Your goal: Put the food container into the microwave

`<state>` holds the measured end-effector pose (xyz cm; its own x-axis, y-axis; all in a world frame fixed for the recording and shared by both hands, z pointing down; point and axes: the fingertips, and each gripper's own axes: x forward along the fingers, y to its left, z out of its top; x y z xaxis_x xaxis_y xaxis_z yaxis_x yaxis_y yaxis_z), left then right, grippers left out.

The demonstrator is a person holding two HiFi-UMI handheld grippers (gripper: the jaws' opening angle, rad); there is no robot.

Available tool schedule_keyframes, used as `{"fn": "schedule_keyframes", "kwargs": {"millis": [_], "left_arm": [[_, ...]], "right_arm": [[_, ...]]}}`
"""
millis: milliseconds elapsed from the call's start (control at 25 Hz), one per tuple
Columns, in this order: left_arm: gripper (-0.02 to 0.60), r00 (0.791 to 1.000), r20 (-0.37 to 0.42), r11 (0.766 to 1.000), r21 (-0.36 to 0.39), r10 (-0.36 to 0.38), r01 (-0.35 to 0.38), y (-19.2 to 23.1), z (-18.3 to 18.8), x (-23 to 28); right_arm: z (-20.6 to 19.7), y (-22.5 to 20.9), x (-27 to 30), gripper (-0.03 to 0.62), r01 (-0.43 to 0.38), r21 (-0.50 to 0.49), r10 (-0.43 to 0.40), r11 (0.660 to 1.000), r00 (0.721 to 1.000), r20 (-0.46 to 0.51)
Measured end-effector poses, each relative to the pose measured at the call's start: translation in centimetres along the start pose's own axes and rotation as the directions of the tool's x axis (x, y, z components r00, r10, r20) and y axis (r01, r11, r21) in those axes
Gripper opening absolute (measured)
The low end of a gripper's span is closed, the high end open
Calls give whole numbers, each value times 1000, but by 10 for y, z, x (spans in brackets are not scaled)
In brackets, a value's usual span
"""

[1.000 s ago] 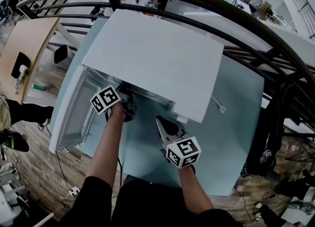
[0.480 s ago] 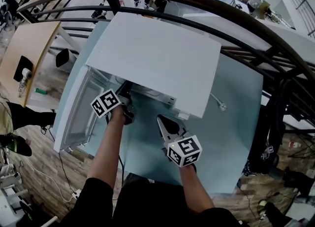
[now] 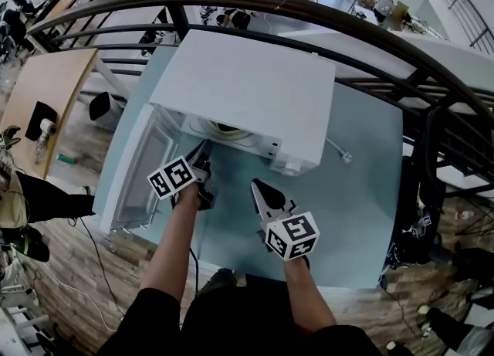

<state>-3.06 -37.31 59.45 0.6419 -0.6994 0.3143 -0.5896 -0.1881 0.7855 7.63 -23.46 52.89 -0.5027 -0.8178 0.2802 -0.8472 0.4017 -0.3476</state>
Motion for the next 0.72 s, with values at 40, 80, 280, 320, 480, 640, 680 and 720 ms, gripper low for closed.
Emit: {"fn": "schedule_keyframes", "kwargs": {"millis": [40,80,280,320,480,640,680,720], "left_arm": [[28,1000,-8,1000,13,-11,11,-5,-2,-5],[27,1000,-15,999,24,-21,21,-9,-4,-10],[12,998,-45,996,75,-53,56,-26,-15,-42],[11,997,-52,994,88,-56,61,-28,-18,-50],[8,994,-78,986,148,-71,82,-34,-26,-83],[8,992,-93,968,226,-88,107,-40,-24,-115],[8,991,-95,963,245,-93,113,-45,-24,-124],[8,991,-97,958,262,-94,116,-48,-24,-134]], "right_arm": [[1,4,-3,5,8,-3,-8,1000,1000,6],[2,8,-5,5,16,-7,-15,1000,1000,11],[6,28,-23,5,59,-19,-58,998,998,38],[7,32,-27,5,67,-21,-66,998,997,42],[8,49,-41,5,102,-30,-100,994,993,64],[16,68,-50,5,133,-50,-128,990,987,94],[19,74,-54,5,139,-55,-133,989,986,102],[21,80,-59,5,142,-59,-136,988,985,107]]}}
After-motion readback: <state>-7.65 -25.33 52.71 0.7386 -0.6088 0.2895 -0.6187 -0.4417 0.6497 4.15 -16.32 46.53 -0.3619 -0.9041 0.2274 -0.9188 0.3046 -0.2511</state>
